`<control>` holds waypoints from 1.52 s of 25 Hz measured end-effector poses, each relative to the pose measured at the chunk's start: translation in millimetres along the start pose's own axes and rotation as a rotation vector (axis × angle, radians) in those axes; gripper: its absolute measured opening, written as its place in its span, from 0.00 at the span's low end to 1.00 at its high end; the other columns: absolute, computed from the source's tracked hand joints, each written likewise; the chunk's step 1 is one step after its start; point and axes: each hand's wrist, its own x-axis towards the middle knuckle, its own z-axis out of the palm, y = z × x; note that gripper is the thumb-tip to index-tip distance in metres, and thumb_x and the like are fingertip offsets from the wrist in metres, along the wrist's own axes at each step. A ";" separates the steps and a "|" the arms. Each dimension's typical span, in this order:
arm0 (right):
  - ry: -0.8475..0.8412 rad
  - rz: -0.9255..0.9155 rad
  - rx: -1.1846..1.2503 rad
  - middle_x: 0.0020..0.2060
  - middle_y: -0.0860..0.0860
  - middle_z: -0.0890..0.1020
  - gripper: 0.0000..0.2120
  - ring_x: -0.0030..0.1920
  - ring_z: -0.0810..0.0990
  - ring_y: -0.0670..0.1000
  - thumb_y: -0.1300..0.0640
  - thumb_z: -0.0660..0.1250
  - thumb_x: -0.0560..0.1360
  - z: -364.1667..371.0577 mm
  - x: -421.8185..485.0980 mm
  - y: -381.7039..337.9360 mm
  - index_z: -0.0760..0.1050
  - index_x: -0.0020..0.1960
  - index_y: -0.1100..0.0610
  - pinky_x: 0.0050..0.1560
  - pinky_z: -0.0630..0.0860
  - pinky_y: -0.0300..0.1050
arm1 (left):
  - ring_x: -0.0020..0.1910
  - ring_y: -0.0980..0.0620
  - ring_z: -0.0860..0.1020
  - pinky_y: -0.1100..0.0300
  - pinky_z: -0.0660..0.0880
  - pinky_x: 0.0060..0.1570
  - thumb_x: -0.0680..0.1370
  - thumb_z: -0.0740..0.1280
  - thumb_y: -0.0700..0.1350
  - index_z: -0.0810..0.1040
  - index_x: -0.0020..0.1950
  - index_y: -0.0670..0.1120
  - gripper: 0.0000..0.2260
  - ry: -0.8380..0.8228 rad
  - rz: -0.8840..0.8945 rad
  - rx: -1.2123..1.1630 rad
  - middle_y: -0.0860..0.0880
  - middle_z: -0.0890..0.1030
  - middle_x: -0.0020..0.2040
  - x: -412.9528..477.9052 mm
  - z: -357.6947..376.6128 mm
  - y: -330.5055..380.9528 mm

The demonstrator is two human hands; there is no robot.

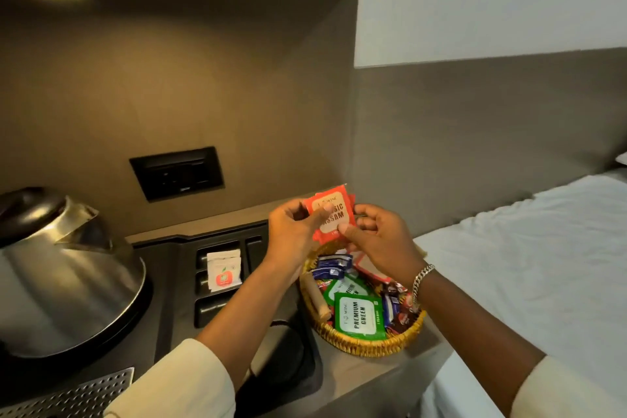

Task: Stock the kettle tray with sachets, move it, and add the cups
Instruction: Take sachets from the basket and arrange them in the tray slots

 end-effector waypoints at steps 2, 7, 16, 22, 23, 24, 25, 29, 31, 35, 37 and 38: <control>-0.012 0.003 0.051 0.47 0.57 0.86 0.13 0.41 0.86 0.50 0.65 0.69 0.74 34.9 12.5 -9.0 0.76 0.59 0.60 0.37 0.81 0.39 | 0.41 0.53 0.85 0.62 0.80 0.37 0.75 0.71 0.37 0.81 0.46 0.46 0.05 0.095 0.079 0.024 0.48 0.86 0.42 1.2 -22.8 7.3; 0.021 -0.016 -0.049 0.48 0.57 0.85 0.10 0.45 0.85 0.50 0.66 0.67 0.74 114.2 45.6 -26.7 0.75 0.53 0.57 0.39 0.83 0.44 | 0.50 0.48 0.83 0.51 0.82 0.46 0.77 0.65 0.33 0.77 0.48 0.50 0.12 0.321 0.128 0.188 0.45 0.83 0.49 11.8 -87.0 16.3; -0.171 0.038 -0.388 0.39 0.52 0.84 0.12 0.40 0.82 0.49 0.63 0.72 0.70 190.1 84.2 -13.0 0.78 0.52 0.56 0.37 0.78 0.40 | 0.45 0.48 0.78 0.65 0.70 0.33 0.79 0.62 0.38 0.75 0.42 0.43 0.07 0.443 0.104 0.755 0.45 0.81 0.45 39.7 -159.3 -0.4; -0.372 0.061 -0.670 0.52 0.54 0.85 0.11 0.52 0.83 0.53 0.59 0.73 0.70 198.4 93.3 2.2 0.82 0.52 0.57 0.51 0.80 0.46 | 0.44 0.43 0.82 0.60 0.71 0.27 0.77 0.67 0.40 0.79 0.37 0.37 0.10 0.380 -0.102 0.915 0.39 0.83 0.42 41.6 -177.4 -5.7; -0.416 0.076 -0.708 0.52 0.54 0.85 0.10 0.52 0.83 0.53 0.58 0.74 0.70 197.4 94.4 1.7 0.82 0.51 0.57 0.51 0.80 0.47 | 0.42 0.43 0.82 0.60 0.71 0.27 0.77 0.68 0.40 0.79 0.36 0.37 0.11 0.372 -0.135 0.940 0.39 0.83 0.42 39.3 -178.5 -6.6; -0.454 0.091 -0.739 0.52 0.55 0.85 0.10 0.52 0.83 0.53 0.58 0.74 0.70 197.0 95.4 0.3 0.81 0.50 0.57 0.51 0.80 0.48 | 0.41 0.44 0.82 0.60 0.72 0.28 0.76 0.69 0.40 0.77 0.33 0.38 0.12 0.363 -0.159 0.961 0.39 0.83 0.41 38.7 -179.2 -6.5; -0.478 0.108 -0.755 0.52 0.55 0.85 0.09 0.52 0.83 0.53 0.58 0.74 0.70 197.2 96.5 -1.7 0.81 0.49 0.57 0.52 0.80 0.48 | 0.41 0.45 0.82 0.59 0.73 0.28 0.75 0.69 0.39 0.75 0.32 0.40 0.12 0.351 -0.182 0.979 0.39 0.83 0.42 39.4 -178.7 -5.2; -0.443 0.138 -0.768 0.47 0.57 0.85 0.09 0.49 0.82 0.53 0.57 0.76 0.68 195.2 96.6 -5.8 0.76 0.37 0.57 0.48 0.81 0.48 | 0.45 0.44 0.82 0.61 0.69 0.27 0.74 0.71 0.38 0.79 0.43 0.39 0.03 0.319 -0.265 1.016 0.40 0.83 0.48 41.3 -174.5 1.0; -0.366 0.148 -0.723 0.45 0.58 0.84 0.10 0.43 0.80 0.50 0.57 0.76 0.68 185.0 93.6 -7.3 0.80 0.43 0.62 0.43 0.78 0.46 | 0.47 0.43 0.82 0.60 0.71 0.28 0.74 0.71 0.38 0.79 0.46 0.39 0.04 0.324 -0.255 1.007 0.40 0.82 0.48 38.6 -171.6 2.4; -0.213 0.133 -0.603 0.33 0.49 0.79 0.08 0.38 0.78 0.49 0.58 0.76 0.67 130.7 79.9 -15.2 0.77 0.37 0.52 0.38 0.72 0.40 | 0.45 0.44 0.80 0.57 0.73 0.33 0.71 0.70 0.36 0.78 0.45 0.41 0.04 0.365 -0.078 0.954 0.43 0.80 0.44 28.5 -151.5 7.3; -0.153 0.140 -0.556 0.33 0.47 0.79 0.07 0.35 0.78 0.46 0.59 0.76 0.68 92.4 71.2 -20.8 0.78 0.39 0.53 0.38 0.72 0.39 | 0.41 0.47 0.78 0.60 0.70 0.35 0.72 0.69 0.38 0.78 0.43 0.42 0.02 0.320 0.047 0.901 0.44 0.80 0.41 23.1 -126.3 10.9; -0.139 0.134 -0.568 0.34 0.47 0.80 0.06 0.34 0.77 0.45 0.59 0.76 0.68 74.4 66.8 -24.1 0.79 0.41 0.55 0.38 0.73 0.38 | 0.38 0.49 0.77 0.62 0.69 0.34 0.72 0.69 0.39 0.79 0.42 0.43 0.01 0.251 0.100 0.868 0.45 0.80 0.40 20.2 -111.2 14.0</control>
